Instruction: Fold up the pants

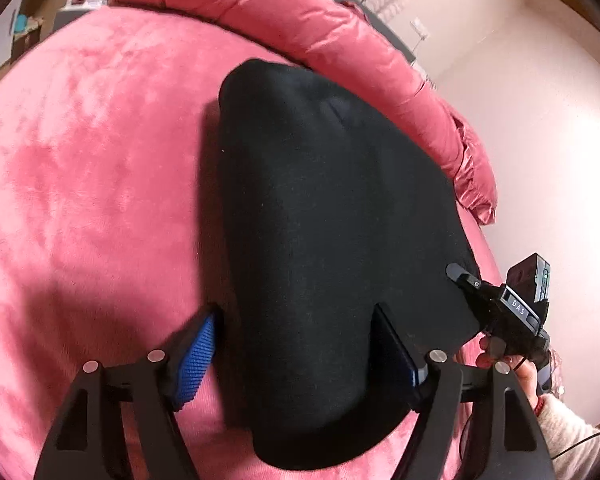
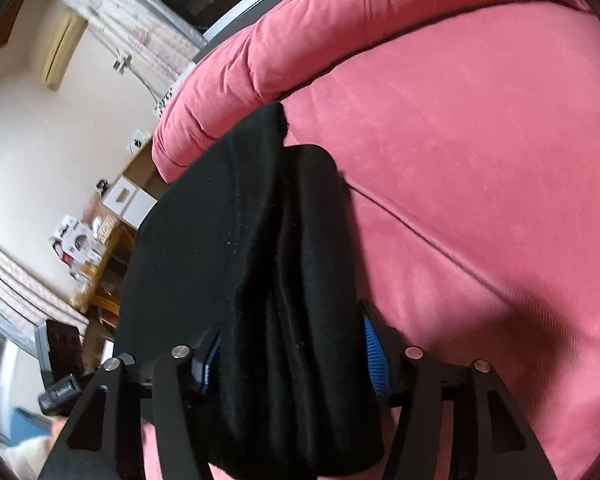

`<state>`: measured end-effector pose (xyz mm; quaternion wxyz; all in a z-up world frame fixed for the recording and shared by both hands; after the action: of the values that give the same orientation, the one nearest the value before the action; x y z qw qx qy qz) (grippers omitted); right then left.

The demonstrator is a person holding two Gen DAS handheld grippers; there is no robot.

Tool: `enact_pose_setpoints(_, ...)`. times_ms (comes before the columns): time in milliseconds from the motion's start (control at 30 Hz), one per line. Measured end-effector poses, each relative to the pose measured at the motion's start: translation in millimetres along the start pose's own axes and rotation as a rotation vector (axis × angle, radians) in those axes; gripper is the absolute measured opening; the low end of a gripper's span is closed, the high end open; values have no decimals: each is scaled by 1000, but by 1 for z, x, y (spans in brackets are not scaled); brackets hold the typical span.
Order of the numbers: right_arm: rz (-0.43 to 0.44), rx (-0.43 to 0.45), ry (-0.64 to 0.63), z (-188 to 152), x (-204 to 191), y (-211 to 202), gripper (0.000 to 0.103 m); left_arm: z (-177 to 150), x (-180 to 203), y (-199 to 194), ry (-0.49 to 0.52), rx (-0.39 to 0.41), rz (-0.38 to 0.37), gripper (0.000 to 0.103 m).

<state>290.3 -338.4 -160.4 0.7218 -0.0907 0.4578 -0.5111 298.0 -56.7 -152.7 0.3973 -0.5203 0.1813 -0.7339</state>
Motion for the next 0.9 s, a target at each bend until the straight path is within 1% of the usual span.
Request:
enact_pose_setpoints(33, -26, 3, 4, 0, 0, -3, 67, 1, 1, 0, 5, 12, 20, 82)
enact_pose_setpoints(100, -76, 5, 16, -2, 3, -8, 74, -3, 3, -8, 13, 54, 92, 85)
enact_pose_setpoints(167, -132, 12, 17, -4, 1, -17, 76, -13, 8, -15, 41, 88, 134, 85)
enact_pose_setpoints(267, -182, 21, 0, -17, -4, -31, 77, -28, 18, -21, 116, 136, 199, 85)
enact_pose_setpoints(367, -221, 52, -10, -28, -3, -48, 77, -47, 26, -24, 178, 130, 235, 84)
enact_pose_setpoints(400, -229, 59, -10, -31, -2, -53, 77, -58, 29, -22, 211, 107, 244, 84)
enact_pose_setpoints(433, -245, 68, -8, -37, -3, -60, 77, -67, 28, -21, 243, 83, 269, 82)
enact_pose_setpoints(467, -257, 77, -7, -42, -2, -68, 77, -73, 26, -23, 265, 76, 297, 80)
enact_pose_setpoints(500, -274, 91, -13, -47, -6, -76, 77, -83, 26, -22, 309, 79, 358, 74)
enact_pose_setpoints(533, -284, 98, -23, -50, -9, -80, 77, -90, 28, -24, 338, 90, 391, 72)
enact_pose_setpoints(567, -312, 109, -51, -58, -15, -88, 77, -95, 29, -26, 355, 98, 406, 72)
enact_pose_setpoints(600, -324, 113, -67, -65, -19, -94, 77, -103, 32, -27, 380, 114, 421, 72)
enact_pose_setpoints(667, -343, 106, -126, -82, -31, -96, 77, -117, 39, -27, 396, 129, 435, 72)
enact_pose_setpoints(800, -356, 49, -224, -112, -54, -84, 78, -144, 42, -24, 365, 91, 412, 73)
enact_pose_setpoints(900, -348, -3, -264, -128, -63, -75, 78, -154, 44, -31, 349, 103, 409, 73)
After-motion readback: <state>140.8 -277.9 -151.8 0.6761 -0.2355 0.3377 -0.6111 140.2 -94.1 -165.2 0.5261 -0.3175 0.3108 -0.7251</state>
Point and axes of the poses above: each gripper's, at about its wrist camera, not at the fingertips, and y roughly the way its jaws point, x to its right, z to its top, the point moved 9 cm from there along y, roughly the way its jaws point, and after that the axes turned 7 degrees about -y, right-handed, at the moved point
